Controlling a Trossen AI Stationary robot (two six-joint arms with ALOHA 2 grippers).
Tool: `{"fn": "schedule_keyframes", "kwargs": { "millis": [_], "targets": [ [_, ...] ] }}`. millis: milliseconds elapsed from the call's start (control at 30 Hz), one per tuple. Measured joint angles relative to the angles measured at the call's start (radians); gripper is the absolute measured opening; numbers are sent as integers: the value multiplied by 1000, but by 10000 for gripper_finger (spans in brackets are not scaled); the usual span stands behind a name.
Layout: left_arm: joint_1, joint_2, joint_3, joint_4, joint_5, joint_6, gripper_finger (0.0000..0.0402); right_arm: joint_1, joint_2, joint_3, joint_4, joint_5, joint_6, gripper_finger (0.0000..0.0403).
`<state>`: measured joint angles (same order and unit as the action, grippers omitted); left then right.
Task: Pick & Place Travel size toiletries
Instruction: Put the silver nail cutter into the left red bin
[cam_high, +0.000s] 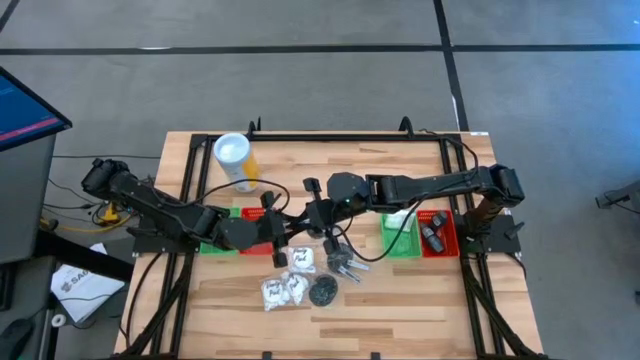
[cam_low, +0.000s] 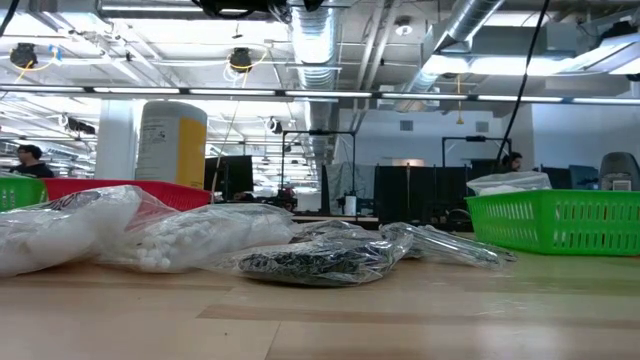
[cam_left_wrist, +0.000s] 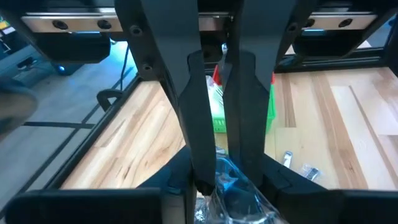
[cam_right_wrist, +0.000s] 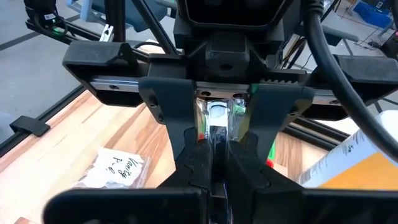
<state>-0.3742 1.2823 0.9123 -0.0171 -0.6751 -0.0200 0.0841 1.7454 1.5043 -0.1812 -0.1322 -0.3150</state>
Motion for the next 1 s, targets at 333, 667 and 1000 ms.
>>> {"fn": "schedule_keyframes", "kwargs": {
  "millis": [333, 667, 1000],
  "targets": [
    [16, -2, -13, -1, 31, -6, 76, -1, 0, 0, -9, 3, -1, 46],
    [16, -1, -42, -9, 28, -11, 48, -28, -6, -1, -84, -5, 8, 62],
    [15, -8, -41, -65, -2, -52, 48, -55, -33, 1, -200, -9, 31, 63]
  ]
}}
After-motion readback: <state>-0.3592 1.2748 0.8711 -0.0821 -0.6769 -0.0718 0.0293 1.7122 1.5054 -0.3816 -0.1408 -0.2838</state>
